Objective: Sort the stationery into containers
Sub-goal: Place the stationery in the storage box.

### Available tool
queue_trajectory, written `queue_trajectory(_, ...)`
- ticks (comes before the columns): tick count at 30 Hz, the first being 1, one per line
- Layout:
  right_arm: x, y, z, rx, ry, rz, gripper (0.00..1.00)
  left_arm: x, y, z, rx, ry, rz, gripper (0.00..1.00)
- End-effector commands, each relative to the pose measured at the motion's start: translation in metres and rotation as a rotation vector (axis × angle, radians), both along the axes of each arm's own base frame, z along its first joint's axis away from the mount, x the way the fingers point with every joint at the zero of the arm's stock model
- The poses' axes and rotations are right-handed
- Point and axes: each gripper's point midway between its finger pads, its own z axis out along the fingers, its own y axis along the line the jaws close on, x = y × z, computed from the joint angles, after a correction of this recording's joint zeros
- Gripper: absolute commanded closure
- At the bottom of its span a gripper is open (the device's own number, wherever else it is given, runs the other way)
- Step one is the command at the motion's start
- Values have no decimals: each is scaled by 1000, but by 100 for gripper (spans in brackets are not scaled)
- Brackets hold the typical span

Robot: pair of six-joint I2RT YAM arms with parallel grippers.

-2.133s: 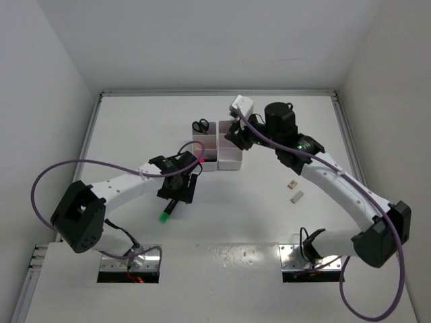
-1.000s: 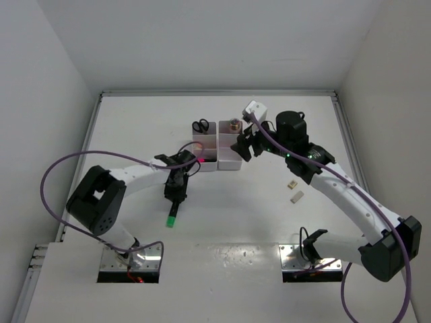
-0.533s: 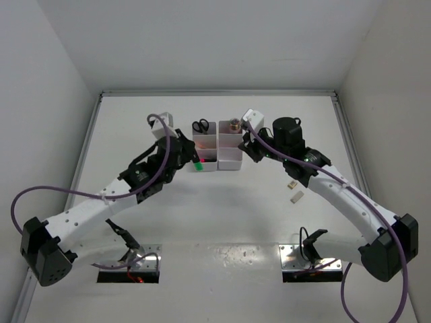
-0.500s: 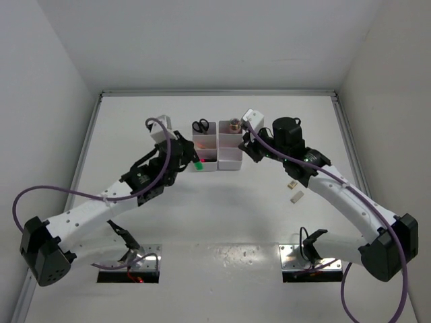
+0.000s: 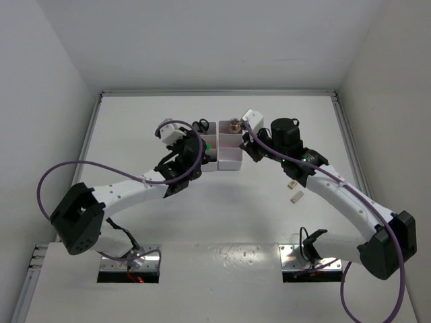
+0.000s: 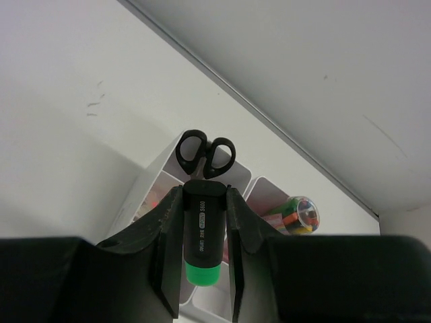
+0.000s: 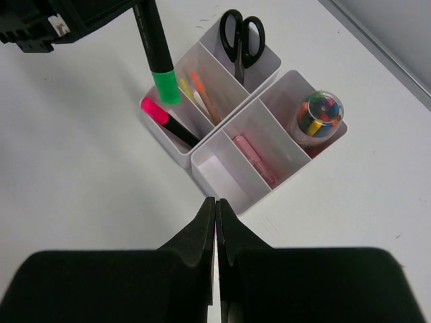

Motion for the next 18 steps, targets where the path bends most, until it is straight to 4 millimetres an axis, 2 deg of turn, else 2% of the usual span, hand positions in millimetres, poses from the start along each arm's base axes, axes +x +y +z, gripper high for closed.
queue_trajectory(1,11,-1,11,15,-56,-29,100,14,-2,28,-63,-92,49,100)
queue_trajectory(4,13,-4,11,15,-56,-38,100,16,-6,23,-60,-95,39,100)
queue_trajectory(5,13,-4,11,15,-56,-38,100,18,-8,11,-44,-79,39,100)
queue_trajectory(7,13,-4,11,15,-56,-38,100,19,-8,5,-39,-75,38,100)
queue_trajectory(9,13,-4,11,15,-56,-38,100,20,-9,-8,-33,-58,49,100)
queue_trajectory(10,13,-4,11,15,-56,-38,100,20,-9,-6,-42,-66,50,100)
queue_trajectory(12,13,-4,11,15,-56,-38,100,19,-8,-18,-37,-56,50,100)
queue_trajectory(15,13,-4,11,15,-56,-38,100,19,-8,-24,-50,-56,53,100)
queue_trajectory(17,13,-4,11,15,-56,-38,100,20,-9,-37,-35,-35,54,100)
queue_trajectory(18,15,-7,11,14,-56,-47,100,20,-10,-37,-46,-38,55,100)
